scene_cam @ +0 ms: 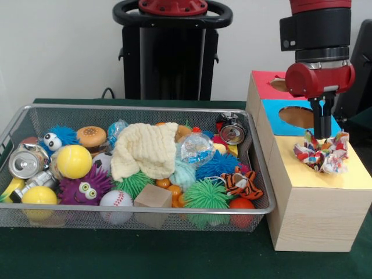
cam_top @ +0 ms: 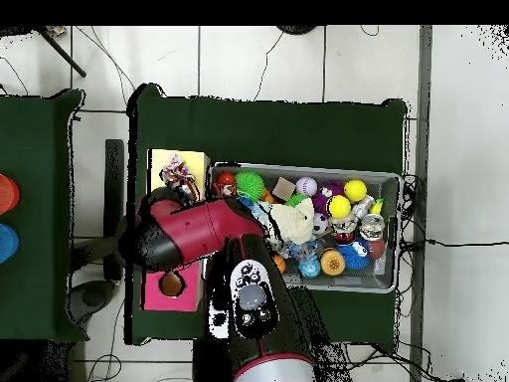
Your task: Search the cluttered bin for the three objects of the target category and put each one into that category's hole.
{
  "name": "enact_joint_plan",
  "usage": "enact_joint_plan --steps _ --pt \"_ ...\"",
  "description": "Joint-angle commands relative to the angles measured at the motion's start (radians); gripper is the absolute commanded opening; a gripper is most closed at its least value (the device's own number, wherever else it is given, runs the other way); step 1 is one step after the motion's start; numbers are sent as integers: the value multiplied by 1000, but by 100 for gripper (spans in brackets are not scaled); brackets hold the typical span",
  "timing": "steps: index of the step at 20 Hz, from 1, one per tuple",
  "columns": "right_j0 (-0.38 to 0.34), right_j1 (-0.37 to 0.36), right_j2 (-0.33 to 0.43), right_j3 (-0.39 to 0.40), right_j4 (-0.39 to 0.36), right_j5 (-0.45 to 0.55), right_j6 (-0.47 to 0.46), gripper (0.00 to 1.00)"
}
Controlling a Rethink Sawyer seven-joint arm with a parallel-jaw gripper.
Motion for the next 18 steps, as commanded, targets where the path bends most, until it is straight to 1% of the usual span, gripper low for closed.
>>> enact_joint_plan --steps 1,3,5,9,14,18 --pt "-13 61 8 -61 -31 12 72 0" --pt "-34 55 42 -49 -28 -11 69 0" --pt "-43 58 58 -50 -29 -30 69 0" --pt "-37 67 47 -58 -35 -46 78 0" --pt "-12 80 8 -71 -32 -26 94 0" --pt "4 85 -7 -84 -43 -8 84 0"
